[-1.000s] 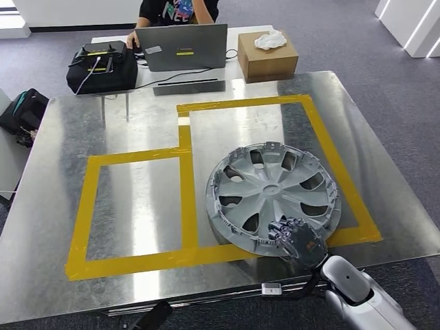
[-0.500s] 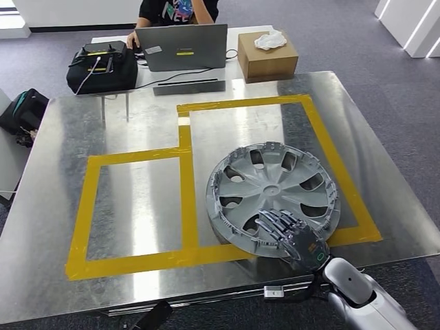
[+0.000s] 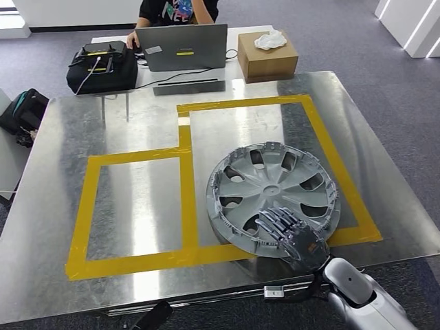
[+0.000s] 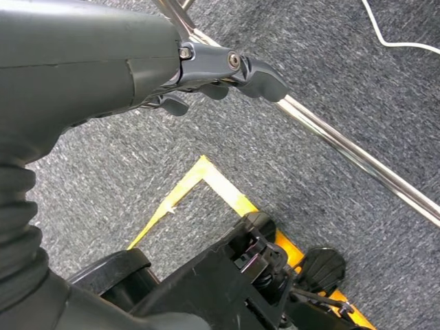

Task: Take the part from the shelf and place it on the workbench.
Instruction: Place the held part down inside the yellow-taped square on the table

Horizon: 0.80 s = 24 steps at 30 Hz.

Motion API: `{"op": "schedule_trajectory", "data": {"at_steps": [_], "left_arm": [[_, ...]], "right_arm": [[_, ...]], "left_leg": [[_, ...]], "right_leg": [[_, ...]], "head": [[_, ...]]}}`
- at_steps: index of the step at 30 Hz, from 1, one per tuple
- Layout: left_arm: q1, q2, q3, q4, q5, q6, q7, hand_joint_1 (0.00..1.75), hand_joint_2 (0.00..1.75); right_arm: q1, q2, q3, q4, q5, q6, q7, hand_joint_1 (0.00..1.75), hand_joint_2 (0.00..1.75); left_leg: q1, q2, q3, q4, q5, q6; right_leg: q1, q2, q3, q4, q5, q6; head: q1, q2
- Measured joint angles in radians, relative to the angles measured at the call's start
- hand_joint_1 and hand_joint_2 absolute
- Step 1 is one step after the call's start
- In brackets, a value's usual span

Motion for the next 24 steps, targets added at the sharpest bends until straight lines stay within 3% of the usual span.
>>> {"op": "schedule_trajectory", "data": {"at_steps": [8, 10, 14, 16, 19, 21, 24], "left_arm": [[0.0, 0.0, -0.002, 0.0, 0.01, 0.012, 0.009, 0.0, 0.0], [0.0, 0.001, -0.004, 0.0, 0.016, 0.014, 0.009, 0.0, 0.0], [0.004, 0.003, -0.013, 0.0, 0.032, 0.019, 0.009, 0.0, 0.0], [0.008, 0.006, -0.016, 0.0, 0.041, 0.023, 0.007, 0.0, 0.0], [0.016, 0.012, -0.017, 0.0, 0.063, 0.032, 0.002, 0.0, 0.0], [0.022, 0.016, -0.017, 0.0, 0.079, 0.036, -0.002, 0.0, 0.0], [0.025, 0.019, -0.016, 0.0, 0.09, 0.039, -0.004, 0.0, 0.0]], "right_arm": [[0.018, 0.0, -0.012, -0.009, -0.046, 0.039, 0.003, 0.0, 1.75], [0.028, 0.0, -0.024, -0.025, -0.145, 0.131, -0.011, 0.0, 1.75], [0.054, -0.016, -0.082, -0.102, -0.487, 0.458, -0.02, 0.0, 1.75], [0.073, -0.06, -0.12, -0.154, -0.64, 0.606, -0.005, 0.0, 1.75], [0.119, -0.176, -0.202, -0.241, -0.842, 0.786, 0.017, 0.0, 1.75], [0.152, -0.246, -0.271, -0.287, -0.9, 0.834, 0.026, 0.0, 1.75], [0.19, -0.31, -0.346, -0.334, -0.92, 0.852, 0.034, 0.0, 1.75]], "left_leg": [[0.0, 0.0, 0.0, 0.0, 0.0, 0.0], [0.0, 0.0, 0.0, 0.0, 0.0, 0.0], [0.0, 0.0, 0.002, 0.0, 0.0, 0.0], [0.0, -0.001, 0.004, 0.0, 0.0, 0.0], [-0.002, -0.004, 0.002, 0.0, 0.0, 0.001], [-0.002, -0.005, 0.001, 0.0, 0.001, 0.002], [-0.003, -0.003, 0.0, 0.0, 0.001, 0.003]], "right_leg": [[0.0, 0.0, 0.0, 0.0, 0.0, 0.0], [0.0, 0.0, 0.0, 0.0, 0.0, 0.0], [0.0, 0.0, 0.001, -0.001, 0.0, 0.0], [0.0, -0.001, 0.003, -0.002, 0.0, 0.0], [0.0, -0.005, 0.004, -0.003, 0.0, 0.001], [-0.001, -0.007, 0.004, -0.004, 0.001, 0.002], [-0.002, -0.004, 0.004, -0.006, 0.002, 0.004]], "head": [[0.0, 0.0], [0.0, 0.0], [0.0, 0.0], [0.0, 0.0], [0.0, 0.0], [0.0, 0.0], [0.0, 0.0]]}}
